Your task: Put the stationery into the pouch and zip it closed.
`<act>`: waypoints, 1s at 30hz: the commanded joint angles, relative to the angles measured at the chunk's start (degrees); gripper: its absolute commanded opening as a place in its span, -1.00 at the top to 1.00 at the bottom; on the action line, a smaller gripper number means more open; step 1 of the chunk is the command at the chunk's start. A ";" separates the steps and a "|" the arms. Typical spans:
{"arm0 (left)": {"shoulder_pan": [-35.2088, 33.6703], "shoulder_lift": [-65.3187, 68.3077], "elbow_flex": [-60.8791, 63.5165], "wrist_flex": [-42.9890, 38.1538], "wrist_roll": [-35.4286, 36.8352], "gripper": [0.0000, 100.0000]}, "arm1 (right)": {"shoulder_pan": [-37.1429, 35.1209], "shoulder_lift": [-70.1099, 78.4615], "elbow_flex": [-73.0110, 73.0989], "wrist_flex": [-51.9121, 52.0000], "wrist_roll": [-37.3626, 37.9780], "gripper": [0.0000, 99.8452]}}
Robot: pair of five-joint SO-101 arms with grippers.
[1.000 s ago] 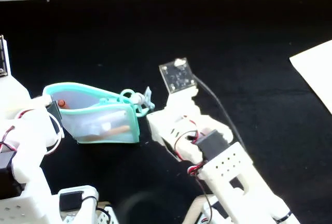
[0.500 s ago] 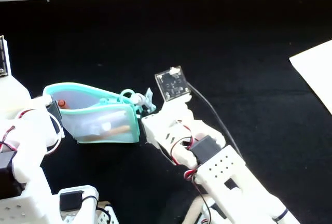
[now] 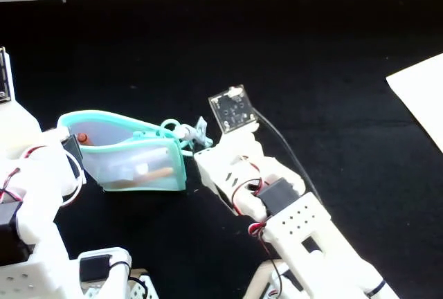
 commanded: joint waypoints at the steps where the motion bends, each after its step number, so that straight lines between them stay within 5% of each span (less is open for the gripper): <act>1: 1.36 0.92 3.74 1.93 0.44 0.99 | 1.27 -0.66 -2.86 -3.12 0.88 0.44; 10: 1.36 0.92 3.74 1.93 0.44 0.99 | 4.88 -0.66 -2.95 -6.55 0.88 0.44; 20: 1.36 0.84 3.74 2.02 0.44 0.99 | 4.88 3.74 -2.86 -22.20 0.97 0.57; 30: 1.36 0.75 3.74 2.11 0.44 0.99 | 5.14 4.44 -2.77 -24.22 11.69 0.57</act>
